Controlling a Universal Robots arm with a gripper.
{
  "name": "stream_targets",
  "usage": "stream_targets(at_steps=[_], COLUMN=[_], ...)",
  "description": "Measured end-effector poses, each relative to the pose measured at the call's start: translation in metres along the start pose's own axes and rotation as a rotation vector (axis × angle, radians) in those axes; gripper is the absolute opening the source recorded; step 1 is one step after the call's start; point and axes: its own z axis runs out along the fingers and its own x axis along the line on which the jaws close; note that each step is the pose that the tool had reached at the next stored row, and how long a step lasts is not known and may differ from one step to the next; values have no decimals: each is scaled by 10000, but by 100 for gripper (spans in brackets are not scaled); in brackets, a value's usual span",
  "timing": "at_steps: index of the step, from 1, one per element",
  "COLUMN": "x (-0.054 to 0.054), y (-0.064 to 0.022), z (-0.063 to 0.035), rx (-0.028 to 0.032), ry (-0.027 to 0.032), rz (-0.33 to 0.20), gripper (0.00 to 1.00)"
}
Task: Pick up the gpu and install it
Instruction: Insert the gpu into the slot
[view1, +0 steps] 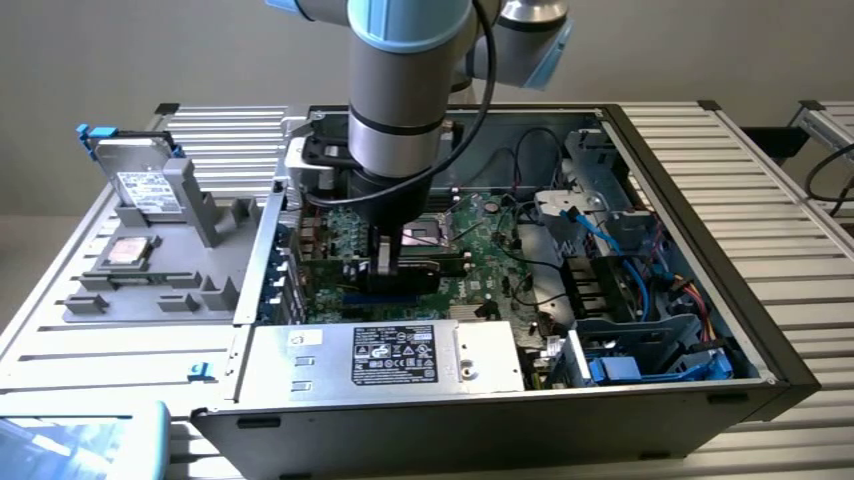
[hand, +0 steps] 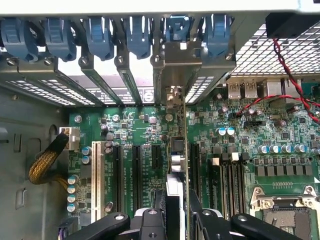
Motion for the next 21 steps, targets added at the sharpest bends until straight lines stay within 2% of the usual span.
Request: stream_targets(at_steps=[4, 21], x=[-9, -2], y=[6, 10], z=[6, 22], rx=[1, 1], ry=[20, 25], rz=[-1, 2], gripper=[28, 28])
